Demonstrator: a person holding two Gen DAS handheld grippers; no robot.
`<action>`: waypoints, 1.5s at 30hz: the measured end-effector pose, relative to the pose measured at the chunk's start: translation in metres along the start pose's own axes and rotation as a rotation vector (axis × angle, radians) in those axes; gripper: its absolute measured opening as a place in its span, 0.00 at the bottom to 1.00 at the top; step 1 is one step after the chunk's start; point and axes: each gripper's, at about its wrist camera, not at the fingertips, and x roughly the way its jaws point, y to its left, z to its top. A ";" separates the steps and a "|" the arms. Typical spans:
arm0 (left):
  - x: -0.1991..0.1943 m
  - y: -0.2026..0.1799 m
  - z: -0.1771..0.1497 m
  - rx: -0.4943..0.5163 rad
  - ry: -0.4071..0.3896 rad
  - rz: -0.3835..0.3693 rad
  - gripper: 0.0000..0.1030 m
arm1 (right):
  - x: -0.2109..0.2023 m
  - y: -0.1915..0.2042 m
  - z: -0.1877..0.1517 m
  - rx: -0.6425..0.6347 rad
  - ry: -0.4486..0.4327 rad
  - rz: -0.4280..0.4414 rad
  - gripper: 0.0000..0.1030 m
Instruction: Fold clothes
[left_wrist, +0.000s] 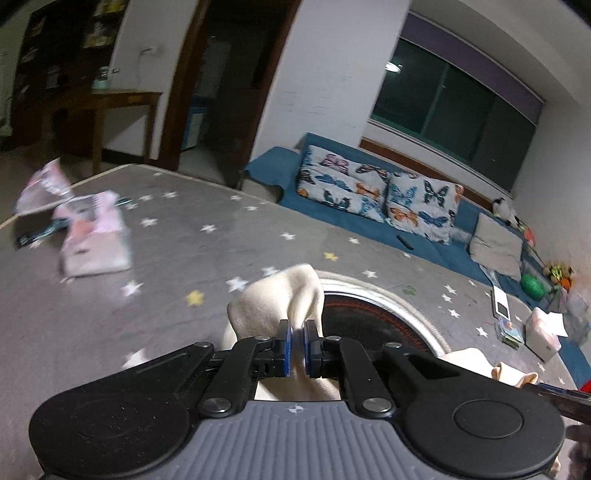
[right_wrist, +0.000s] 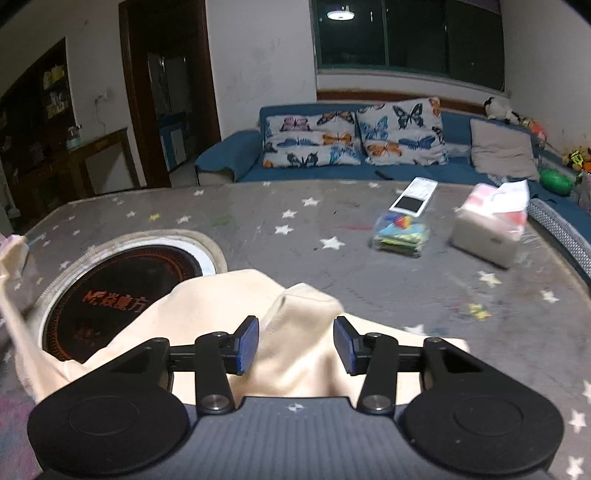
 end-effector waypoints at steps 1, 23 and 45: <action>-0.005 0.005 -0.002 -0.007 -0.002 0.007 0.00 | 0.007 0.002 0.000 -0.004 0.012 -0.006 0.36; -0.021 -0.042 -0.050 0.182 0.133 -0.203 0.08 | -0.185 -0.079 -0.069 0.138 -0.243 -0.337 0.04; -0.044 -0.135 -0.122 0.595 0.245 -0.521 0.50 | -0.200 -0.094 -0.112 0.170 -0.083 -0.273 0.35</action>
